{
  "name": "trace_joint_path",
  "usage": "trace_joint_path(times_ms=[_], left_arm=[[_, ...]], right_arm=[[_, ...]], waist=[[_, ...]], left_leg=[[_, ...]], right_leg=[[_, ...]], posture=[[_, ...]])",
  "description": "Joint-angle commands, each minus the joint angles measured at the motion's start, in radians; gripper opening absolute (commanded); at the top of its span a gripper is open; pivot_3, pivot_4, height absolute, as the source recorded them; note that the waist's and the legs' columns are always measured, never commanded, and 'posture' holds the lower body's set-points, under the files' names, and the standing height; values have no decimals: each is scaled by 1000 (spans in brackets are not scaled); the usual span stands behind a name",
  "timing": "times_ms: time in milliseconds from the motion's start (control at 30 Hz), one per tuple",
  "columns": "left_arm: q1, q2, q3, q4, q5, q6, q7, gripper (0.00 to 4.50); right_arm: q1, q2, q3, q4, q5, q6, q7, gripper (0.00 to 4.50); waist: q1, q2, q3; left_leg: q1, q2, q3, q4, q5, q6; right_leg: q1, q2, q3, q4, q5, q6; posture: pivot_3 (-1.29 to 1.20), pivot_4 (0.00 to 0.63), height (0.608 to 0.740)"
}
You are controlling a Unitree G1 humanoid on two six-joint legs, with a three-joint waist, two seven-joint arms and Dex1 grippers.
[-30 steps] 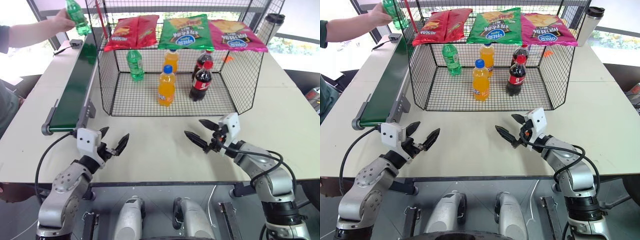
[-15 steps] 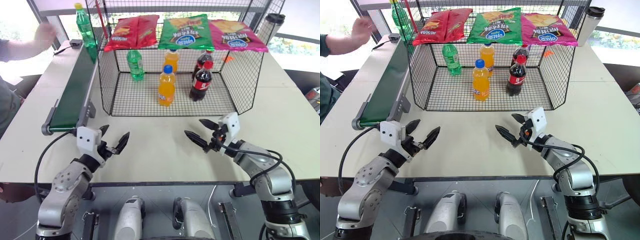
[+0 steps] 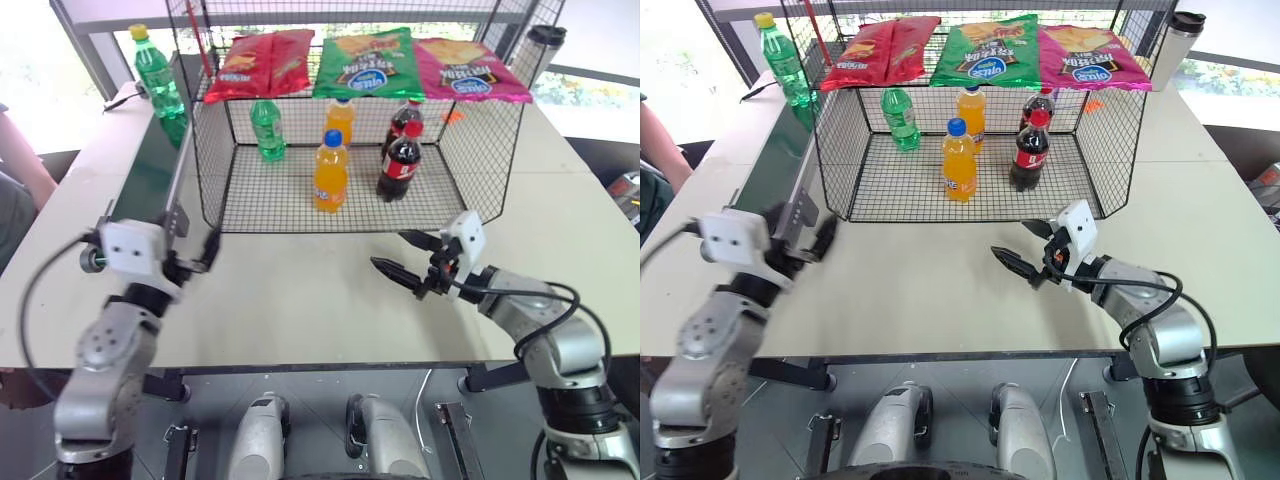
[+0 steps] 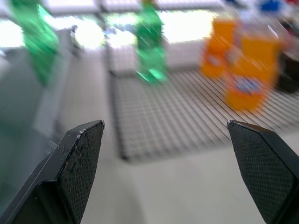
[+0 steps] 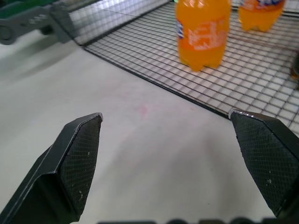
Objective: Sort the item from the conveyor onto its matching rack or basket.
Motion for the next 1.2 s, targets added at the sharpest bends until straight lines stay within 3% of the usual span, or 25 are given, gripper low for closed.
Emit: trace_joint_path(times_ms=[33, 333, 633, 1200], left_arm=[[-49, 74, 109, 9, 47, 53, 48, 4387], [-176, 147, 172, 236, 41, 108, 33, 4387], [-252, 163, 164, 431, 15, 55, -43, 4387], [-335, 154, 129, 508, 59, 11, -24, 4387]], right_arm=[[-95, -11, 4, -104, 90, 64, 28, 4500], [-166, -2, 102, -162, 95, 92, 59, 4500], [-112, -20, 121, -157, 36, 36, 76, 4500], [-75, -11, 115, -176, 25, 22, 42, 4500]], waist=[[0, 0, 0], [9, 0, 0], [6, 0, 0], [7, -1, 0]], left_leg=[[0, 0, 0, 0, 0, 0], [-1, -1, 0, 0, 0, 0], [-1, 0, 1, 0, 0, 0], [0, 0, 1, 0, 0, 0]], right_leg=[[0, 0, 0, 0, 0, 0], [1, -2, 0, -1, 0, 0], [0, -1, 0, -1, 0, 0], [0, -1, 0, 0, 1, 0]], posture=[[0, 150, 740], [0, 150, 740], [0, 150, 740], [0, 150, 740]])
